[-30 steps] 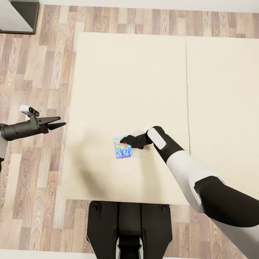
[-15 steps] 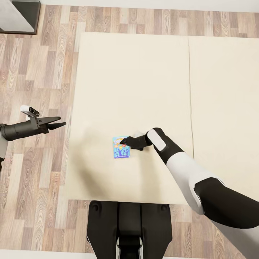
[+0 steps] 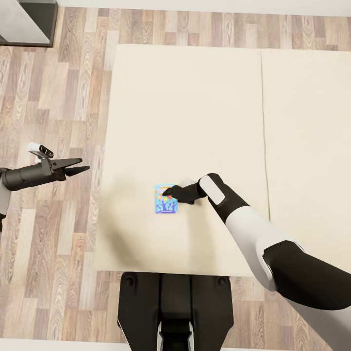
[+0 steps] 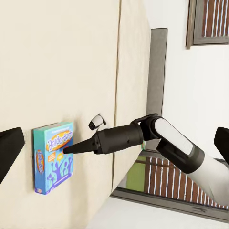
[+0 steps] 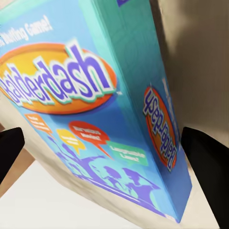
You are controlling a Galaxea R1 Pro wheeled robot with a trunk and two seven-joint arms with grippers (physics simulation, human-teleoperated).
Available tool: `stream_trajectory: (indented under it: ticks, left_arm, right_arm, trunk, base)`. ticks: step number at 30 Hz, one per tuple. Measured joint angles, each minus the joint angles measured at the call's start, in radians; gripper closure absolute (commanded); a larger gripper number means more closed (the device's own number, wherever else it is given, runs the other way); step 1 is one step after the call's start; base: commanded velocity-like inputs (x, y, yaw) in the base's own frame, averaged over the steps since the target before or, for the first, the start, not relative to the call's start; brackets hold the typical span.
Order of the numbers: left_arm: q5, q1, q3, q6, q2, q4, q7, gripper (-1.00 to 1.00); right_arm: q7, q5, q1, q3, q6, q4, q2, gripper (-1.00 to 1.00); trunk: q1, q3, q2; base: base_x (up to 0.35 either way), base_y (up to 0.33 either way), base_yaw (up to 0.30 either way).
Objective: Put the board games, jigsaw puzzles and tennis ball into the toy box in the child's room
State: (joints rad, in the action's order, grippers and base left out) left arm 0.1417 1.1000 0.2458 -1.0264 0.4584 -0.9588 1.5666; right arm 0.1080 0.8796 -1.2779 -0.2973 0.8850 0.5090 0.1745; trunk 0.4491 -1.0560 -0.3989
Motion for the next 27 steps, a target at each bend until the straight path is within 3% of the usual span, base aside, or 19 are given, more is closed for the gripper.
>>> stream_trajectory:
  ticks: [27]
  left_arm:
    - [0.0,-0.002,0.0,0.0,0.0,0.0,0.0,-1.0]
  right_arm:
    - [0.001,0.006,0.0,-0.001,0.004,0.0,0.0,-1.0]
  trunk:
    - [0.0,0.0,0.0]
  base:
    - [0.005,0.062,0.0]
